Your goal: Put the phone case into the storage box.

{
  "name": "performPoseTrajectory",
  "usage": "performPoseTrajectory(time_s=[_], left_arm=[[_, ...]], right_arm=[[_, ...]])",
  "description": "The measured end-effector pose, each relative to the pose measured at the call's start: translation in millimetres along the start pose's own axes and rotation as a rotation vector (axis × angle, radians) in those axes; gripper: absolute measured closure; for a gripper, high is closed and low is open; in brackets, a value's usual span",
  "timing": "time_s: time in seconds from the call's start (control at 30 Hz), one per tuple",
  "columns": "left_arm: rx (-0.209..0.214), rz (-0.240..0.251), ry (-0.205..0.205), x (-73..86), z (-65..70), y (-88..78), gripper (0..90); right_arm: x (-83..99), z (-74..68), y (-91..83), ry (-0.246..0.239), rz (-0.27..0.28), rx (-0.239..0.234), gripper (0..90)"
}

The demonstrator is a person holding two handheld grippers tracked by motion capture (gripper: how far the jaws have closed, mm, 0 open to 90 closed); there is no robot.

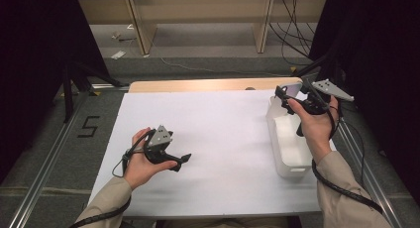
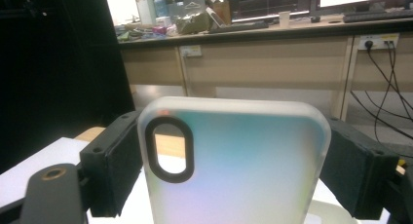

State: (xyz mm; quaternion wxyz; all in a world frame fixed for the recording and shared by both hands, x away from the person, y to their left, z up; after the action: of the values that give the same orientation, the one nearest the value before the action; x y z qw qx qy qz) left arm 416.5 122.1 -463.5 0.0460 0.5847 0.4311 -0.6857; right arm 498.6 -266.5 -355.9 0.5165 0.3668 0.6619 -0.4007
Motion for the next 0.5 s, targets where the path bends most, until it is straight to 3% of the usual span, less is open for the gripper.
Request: performPoseTrajectory(time_s=[0.5], left_arm=[[0.003,-0.004,0.0,0.2,0.7,0.3,0.0]], right_arm=[[0.0,10.3,-1.5,0.007,0.0,0.031,18.0]])
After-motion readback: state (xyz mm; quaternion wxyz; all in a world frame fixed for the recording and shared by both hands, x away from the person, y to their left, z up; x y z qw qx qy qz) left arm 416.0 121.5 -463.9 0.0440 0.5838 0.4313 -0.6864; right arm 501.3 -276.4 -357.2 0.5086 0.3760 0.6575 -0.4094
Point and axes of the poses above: each handheld gripper's, and its own axes: y roughly forward along the jaws, x roughly out of its underside, z roughly to its right, the point moved 5 cm from there along y, roughly forward along the jaws, and after that the axes turned 1 degree about y, right-handed, at the moved point
